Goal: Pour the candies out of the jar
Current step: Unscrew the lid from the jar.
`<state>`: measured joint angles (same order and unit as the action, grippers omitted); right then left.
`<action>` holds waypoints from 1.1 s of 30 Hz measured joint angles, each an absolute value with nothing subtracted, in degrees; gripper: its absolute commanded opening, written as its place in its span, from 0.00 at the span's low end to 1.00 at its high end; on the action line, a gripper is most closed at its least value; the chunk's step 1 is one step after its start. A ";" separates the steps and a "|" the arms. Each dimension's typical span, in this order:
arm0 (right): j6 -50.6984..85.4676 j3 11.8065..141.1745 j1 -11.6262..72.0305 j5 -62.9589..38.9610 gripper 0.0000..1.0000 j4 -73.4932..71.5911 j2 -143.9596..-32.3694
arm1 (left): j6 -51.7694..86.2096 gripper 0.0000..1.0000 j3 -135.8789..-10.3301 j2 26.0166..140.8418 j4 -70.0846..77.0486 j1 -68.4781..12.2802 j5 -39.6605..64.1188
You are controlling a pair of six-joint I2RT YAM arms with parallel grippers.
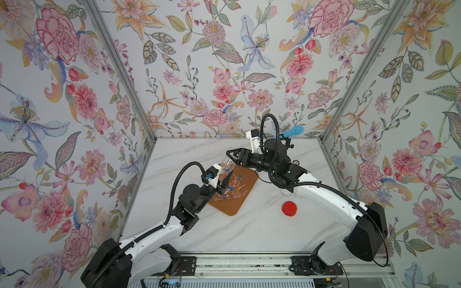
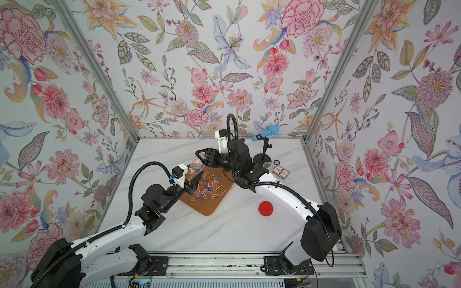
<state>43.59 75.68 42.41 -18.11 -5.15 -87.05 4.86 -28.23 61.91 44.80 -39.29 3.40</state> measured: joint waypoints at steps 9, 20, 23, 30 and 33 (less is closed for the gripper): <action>42.41 75.64 41.43 -21.76 0.26 -6.39 -87.13 | 5.15 0.00 -28.23 61.43 44.95 -39.44 3.66; 33.89 72.44 35.99 -43.90 0.14 -16.60 -84.71 | 16.91 0.00 -28.27 63.68 55.68 -34.48 22.70; 32.56 70.24 35.20 -45.65 0.15 -18.96 -82.61 | 20.58 0.00 -28.91 65.87 59.35 -34.37 26.96; 32.16 70.11 34.65 -43.48 0.92 -17.10 -80.31 | 22.13 0.00 -30.85 67.09 59.42 -34.33 29.63; 32.80 70.17 34.65 -38.59 0.97 -13.28 -79.29 | 19.97 0.00 -30.87 66.85 55.99 -34.57 28.23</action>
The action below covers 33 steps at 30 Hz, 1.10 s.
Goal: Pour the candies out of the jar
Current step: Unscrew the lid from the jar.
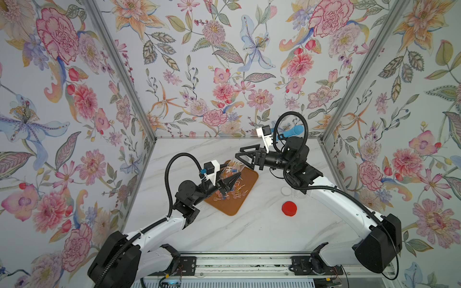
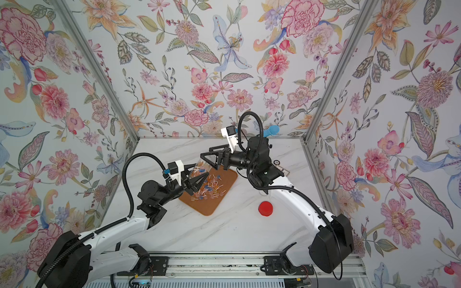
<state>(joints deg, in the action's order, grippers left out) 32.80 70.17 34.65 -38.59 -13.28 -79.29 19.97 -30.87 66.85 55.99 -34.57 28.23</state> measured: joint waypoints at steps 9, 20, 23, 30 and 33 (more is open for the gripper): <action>35.99 74.15 35.42 -25.76 0.92 -4.12 -79.55 | 10.94 0.00 -30.87 64.42 46.57 -35.86 16.69; 41.08 78.41 40.10 -22.31 0.79 -1.58 -87.70 | 5.65 0.00 -30.30 62.06 44.03 -37.74 9.08; 41.43 78.52 40.88 -21.28 0.75 -1.43 -87.77 | 5.02 0.00 -29.89 61.32 43.51 -37.91 8.25; 42.06 78.70 42.17 -19.14 0.50 -1.41 -87.77 | 4.60 0.00 -29.23 60.62 42.57 -38.02 7.16; 42.06 78.70 42.37 -18.85 0.42 -1.54 -87.79 | 4.34 0.00 -29.23 60.34 42.35 -38.06 6.87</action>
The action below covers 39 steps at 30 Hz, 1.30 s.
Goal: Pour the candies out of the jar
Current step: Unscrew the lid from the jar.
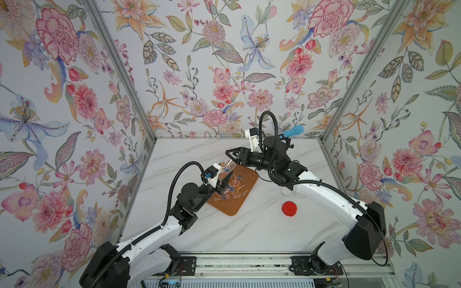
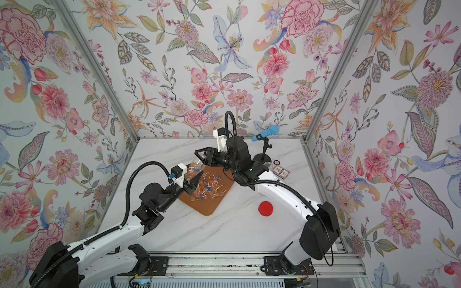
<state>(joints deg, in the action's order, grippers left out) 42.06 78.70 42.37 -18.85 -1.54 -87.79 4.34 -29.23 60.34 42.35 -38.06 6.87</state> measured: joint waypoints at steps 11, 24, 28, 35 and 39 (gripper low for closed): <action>38.02 77.41 39.27 -31.53 0.22 -9.04 -87.72 | 9.17 0.00 -29.23 61.19 47.62 -37.78 10.44; 29.26 76.38 35.64 -50.26 0.36 -21.74 -84.23 | 20.73 0.00 -31.51 64.49 61.67 -37.41 22.35; 29.28 76.44 35.79 -48.51 0.81 -18.92 -83.44 | 20.38 0.00 -31.73 64.18 59.96 -37.43 22.55; 32.25 76.47 35.64 -40.58 0.92 -11.62 -81.60 | 15.25 0.00 -31.68 62.24 51.31 -37.91 19.44; 33.89 76.47 35.33 -35.27 0.92 -8.23 -80.71 | 11.22 0.00 -31.64 61.12 47.75 -37.91 16.78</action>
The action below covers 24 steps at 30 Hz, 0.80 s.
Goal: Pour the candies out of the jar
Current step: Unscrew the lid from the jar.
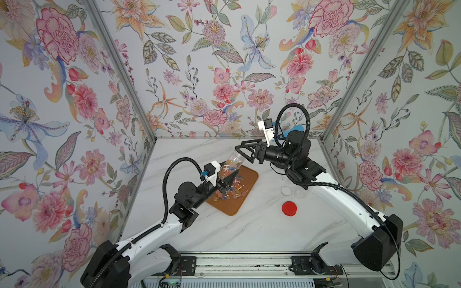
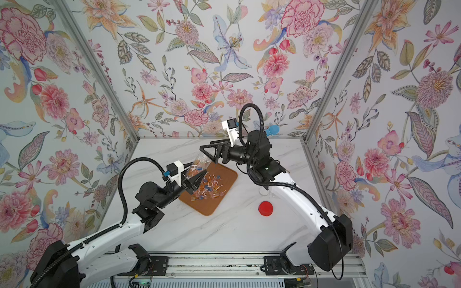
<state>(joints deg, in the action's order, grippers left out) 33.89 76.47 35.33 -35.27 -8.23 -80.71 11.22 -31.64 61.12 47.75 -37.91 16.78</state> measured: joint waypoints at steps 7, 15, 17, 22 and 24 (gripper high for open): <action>36.99 76.47 36.34 -29.89 0.90 -4.64 -81.45 | 6.24 0.00 -31.44 61.06 44.51 -38.04 13.15; 38.70 76.47 37.47 -25.30 0.80 -3.68 -82.72 | 3.60 0.00 -31.38 61.08 44.07 -38.33 11.46; 38.92 76.47 38.35 -24.58 0.78 -3.66 -83.35 | 3.27 0.00 -31.38 61.17 43.62 -38.35 11.31; 39.11 76.47 39.75 -23.49 0.70 -3.66 -84.60 | 2.42 0.00 -31.38 61.49 43.07 -38.74 10.35; 39.20 76.47 39.79 -23.29 0.65 -3.68 -84.79 | 2.26 0.00 -31.38 61.52 42.85 -38.81 10.02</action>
<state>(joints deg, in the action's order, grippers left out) 39.20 76.47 39.79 -23.29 -3.68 -84.79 2.26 -31.38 61.52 42.85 -38.81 10.02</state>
